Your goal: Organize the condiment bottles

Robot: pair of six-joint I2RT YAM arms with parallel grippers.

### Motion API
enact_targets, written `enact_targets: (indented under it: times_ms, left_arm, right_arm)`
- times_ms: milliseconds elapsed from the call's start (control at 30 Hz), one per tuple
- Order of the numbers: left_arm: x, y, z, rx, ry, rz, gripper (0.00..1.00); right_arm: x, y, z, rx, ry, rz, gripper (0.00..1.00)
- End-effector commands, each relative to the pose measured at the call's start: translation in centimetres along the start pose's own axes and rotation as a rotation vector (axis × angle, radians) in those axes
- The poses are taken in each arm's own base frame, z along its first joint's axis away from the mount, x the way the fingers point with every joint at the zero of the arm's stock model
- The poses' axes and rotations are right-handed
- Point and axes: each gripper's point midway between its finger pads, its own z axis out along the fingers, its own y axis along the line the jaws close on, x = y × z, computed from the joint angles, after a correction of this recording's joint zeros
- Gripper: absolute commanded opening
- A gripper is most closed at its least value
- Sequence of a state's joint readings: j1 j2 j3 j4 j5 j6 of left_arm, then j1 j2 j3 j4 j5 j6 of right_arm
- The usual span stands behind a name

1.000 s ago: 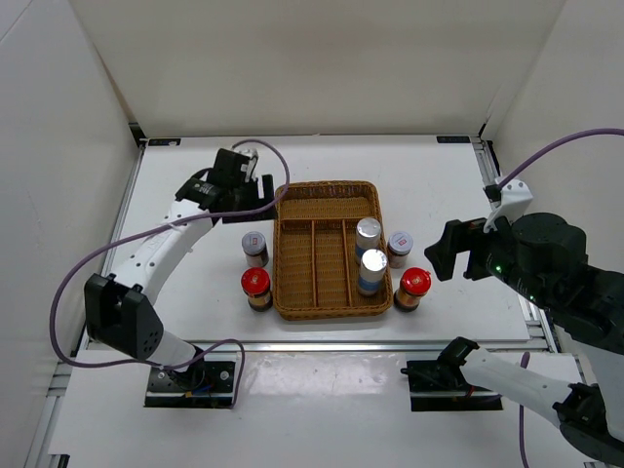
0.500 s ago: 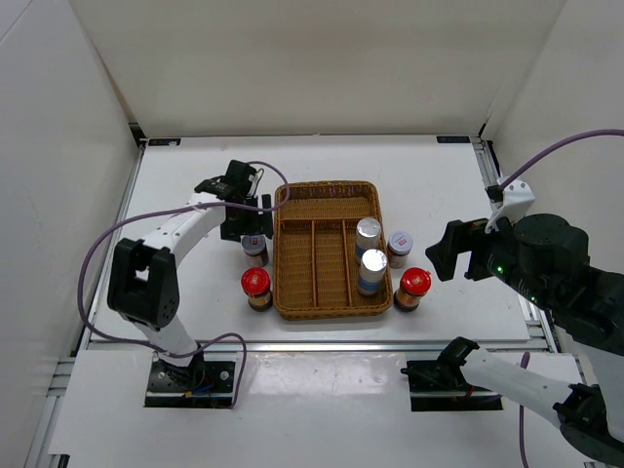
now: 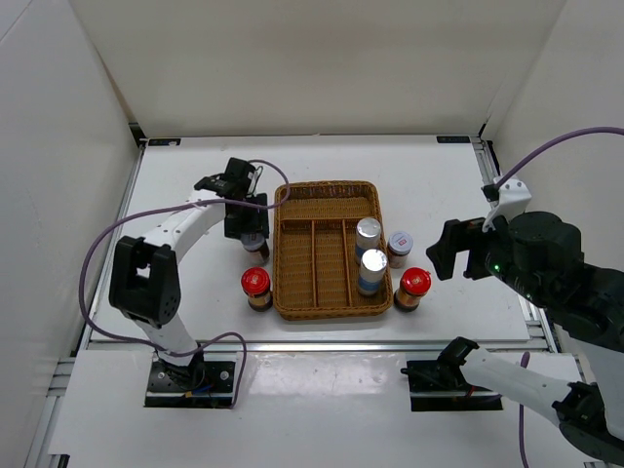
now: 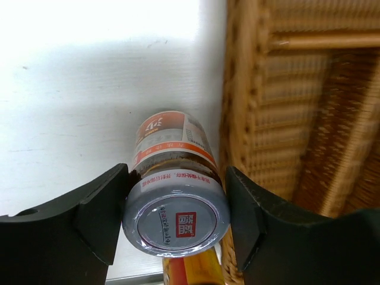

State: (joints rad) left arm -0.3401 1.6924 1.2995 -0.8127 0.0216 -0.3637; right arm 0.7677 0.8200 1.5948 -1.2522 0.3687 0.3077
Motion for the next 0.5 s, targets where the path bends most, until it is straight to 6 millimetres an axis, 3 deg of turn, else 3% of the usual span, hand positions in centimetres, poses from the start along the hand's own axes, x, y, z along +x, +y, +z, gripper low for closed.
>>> enact_targets:
  times_ms: [0, 67, 133, 267, 300, 467]
  left_arm:
    - [-6.1, -3.6, -8.3, 0.119, -0.282, 0.024, 0.29]
    - [-7.5, -5.8, -10.4, 0.166, -0.340, 0.045, 0.29]
    - [-7.6, -8.5, -11.4, 0.219, -0.356, 0.090, 0.29]
    - [-8.5, -13.4, -11.4, 0.331, -0.331, 0.164, 0.29]
    - [-8.3, -14.2, -10.2, 0.340, -0.300, 0.160, 0.29]
    - [-7.6, -18.8, -9.1, 0.406, -0.250, 0.196, 0.29]
  right_arm:
    - [-1.1, -0.1, -0.2, 0.015, -0.025, 0.002, 1.00]
    - [-1.1, -0.1, -0.2, 0.015, -0.025, 0.002, 1.00]
    - [-1.1, -0.1, 0.1, 0.018, -0.017, -0.001, 1.00]
    - [-1.2, 0.2, 0.1, 0.006, -0.022, 0.002, 1.00]
    - [-1.2, 0.2, 0.1, 0.006, -0.022, 0.002, 1.00]
    - [-1.0, 0.0, -0.2, 0.007, -0.021, 0.001, 1.00]
